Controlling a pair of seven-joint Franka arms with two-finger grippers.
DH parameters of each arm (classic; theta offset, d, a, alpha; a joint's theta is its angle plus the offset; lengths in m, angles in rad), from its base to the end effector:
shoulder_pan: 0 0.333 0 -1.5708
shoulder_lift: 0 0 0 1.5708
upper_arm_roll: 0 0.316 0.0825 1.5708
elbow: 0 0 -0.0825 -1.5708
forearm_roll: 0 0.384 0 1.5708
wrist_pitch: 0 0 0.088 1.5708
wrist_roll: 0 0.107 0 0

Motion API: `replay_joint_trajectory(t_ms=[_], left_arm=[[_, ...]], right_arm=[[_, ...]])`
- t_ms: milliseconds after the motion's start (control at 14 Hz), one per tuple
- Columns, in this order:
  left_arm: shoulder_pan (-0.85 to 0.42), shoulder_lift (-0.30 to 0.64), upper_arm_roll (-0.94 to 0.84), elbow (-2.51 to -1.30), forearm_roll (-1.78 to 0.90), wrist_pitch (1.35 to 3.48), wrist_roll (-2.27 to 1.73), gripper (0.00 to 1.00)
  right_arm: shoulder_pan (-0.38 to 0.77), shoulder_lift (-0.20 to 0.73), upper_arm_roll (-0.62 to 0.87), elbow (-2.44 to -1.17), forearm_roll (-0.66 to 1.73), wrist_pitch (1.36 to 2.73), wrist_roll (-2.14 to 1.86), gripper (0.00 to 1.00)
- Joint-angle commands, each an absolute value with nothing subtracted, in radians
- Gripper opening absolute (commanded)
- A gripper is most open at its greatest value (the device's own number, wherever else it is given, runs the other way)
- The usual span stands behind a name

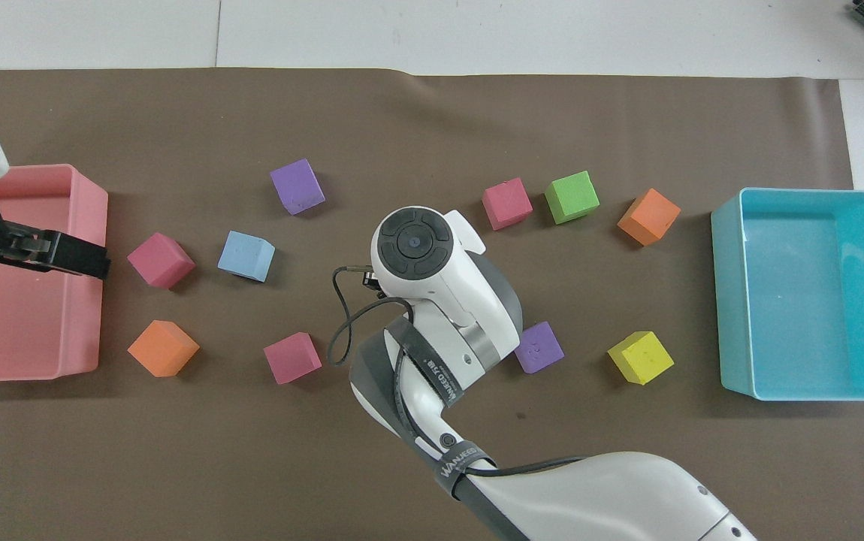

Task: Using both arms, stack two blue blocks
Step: 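Carry the blue cube to the table center and release it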

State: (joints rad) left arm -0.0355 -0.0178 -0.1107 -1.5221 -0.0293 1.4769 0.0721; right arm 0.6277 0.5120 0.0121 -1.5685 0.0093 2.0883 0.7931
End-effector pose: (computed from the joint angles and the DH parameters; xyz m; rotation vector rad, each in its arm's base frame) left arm 0.5333 -0.0825 0.6489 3.0962 -0.3429 -0.0444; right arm 0.5548 0.4120 0.3464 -3.1159 0.2489 0.0052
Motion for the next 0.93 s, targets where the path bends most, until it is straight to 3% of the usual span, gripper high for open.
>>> replay_joint_trajectory(t_ms=[0, 641, 712, 784, 855], left_arm=[[-0.028, -0.035, -0.095, -1.531, -0.021, 1.473, 0.071, 1.00], [-0.029, -0.035, -0.095, -1.537, -0.026, 1.477, 0.067, 1.00], [-0.029, -0.037, -0.095, -1.537, -0.026, 1.483, 0.067, 1.00], [-0.029, -0.035, -0.094, -1.537, -0.026, 1.485, 0.067, 1.00], [-0.029, -0.037, -0.094, -1.537, -0.026, 1.486, 0.067, 1.00]], right_arm=[[0.647, 0.546, 0.012, -1.557, -0.028, 2.123, 0.824, 0.00], [0.650, 0.537, 0.012, -1.609, -0.041, 2.132, 0.865, 0.00], [0.650, 0.535, 0.012, -1.609, -0.051, 2.134, 0.862, 0.03], [0.650, 0.537, 0.012, -1.608, -0.054, 2.134, 0.862, 0.16], [0.652, 0.537, 0.012, -1.606, -0.058, 2.134, 0.861, 0.34]])
